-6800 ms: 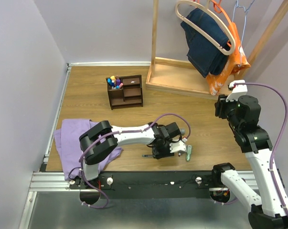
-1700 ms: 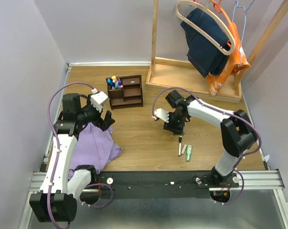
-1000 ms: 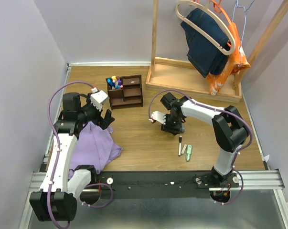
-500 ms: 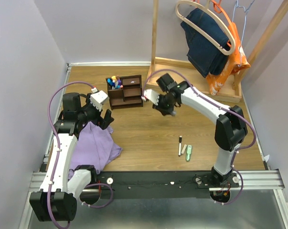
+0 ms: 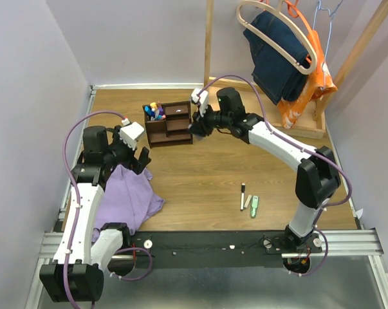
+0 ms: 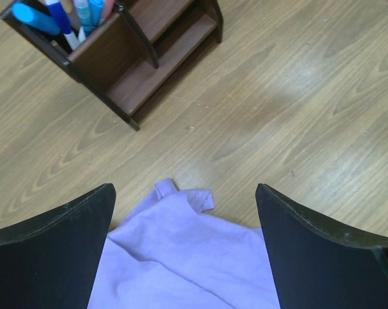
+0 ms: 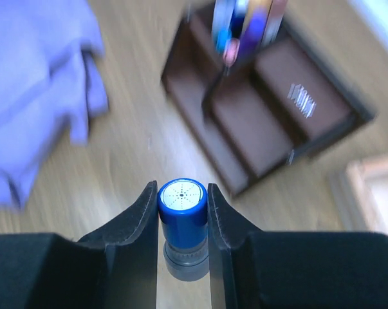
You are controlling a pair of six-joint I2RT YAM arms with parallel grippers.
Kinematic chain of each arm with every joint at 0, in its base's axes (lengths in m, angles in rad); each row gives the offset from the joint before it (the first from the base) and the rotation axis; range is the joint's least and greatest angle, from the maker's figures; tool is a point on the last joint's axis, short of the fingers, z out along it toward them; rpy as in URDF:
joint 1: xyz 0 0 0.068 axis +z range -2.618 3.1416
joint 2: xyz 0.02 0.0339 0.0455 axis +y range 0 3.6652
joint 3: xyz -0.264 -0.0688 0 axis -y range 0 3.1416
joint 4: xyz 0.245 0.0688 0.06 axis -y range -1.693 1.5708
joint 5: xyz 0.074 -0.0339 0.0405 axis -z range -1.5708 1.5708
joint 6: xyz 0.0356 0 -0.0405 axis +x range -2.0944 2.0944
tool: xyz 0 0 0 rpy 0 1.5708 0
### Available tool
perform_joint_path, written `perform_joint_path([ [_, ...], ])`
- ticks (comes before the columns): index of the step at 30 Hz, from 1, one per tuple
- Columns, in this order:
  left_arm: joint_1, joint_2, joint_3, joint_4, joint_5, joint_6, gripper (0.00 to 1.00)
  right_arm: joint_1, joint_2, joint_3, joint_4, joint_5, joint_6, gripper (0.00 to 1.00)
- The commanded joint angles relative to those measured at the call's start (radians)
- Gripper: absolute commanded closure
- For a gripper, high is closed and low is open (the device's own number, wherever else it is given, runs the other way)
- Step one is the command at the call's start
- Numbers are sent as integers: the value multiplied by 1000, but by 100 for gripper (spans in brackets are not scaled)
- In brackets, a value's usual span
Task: Sort the stationery into containers
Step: Place the stationery in the storage box.
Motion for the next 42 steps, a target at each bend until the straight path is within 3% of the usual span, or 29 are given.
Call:
perform_joint_path([
  [1, -1, -43, -24, 17, -88, 10, 1, -8, 6, -57, 589, -62, 257, 99],
  [6, 0, -60, -58, 47, -120, -1, 1, -8, 91, -106, 938, -31, 318, 99],
  [20, 0, 52, -92, 205, -126, -65, 1, -6, 322, -149, 1342, -28, 340, 99],
  [32, 8, 92, -126, 248, -135, -65, 1, -8, 479, -173, 1587, -33, 308, 99],
  [42, 20, 104, -155, 259, -126, -64, 1, -10, 580, -107, 1626, -5, 269, 99],
])
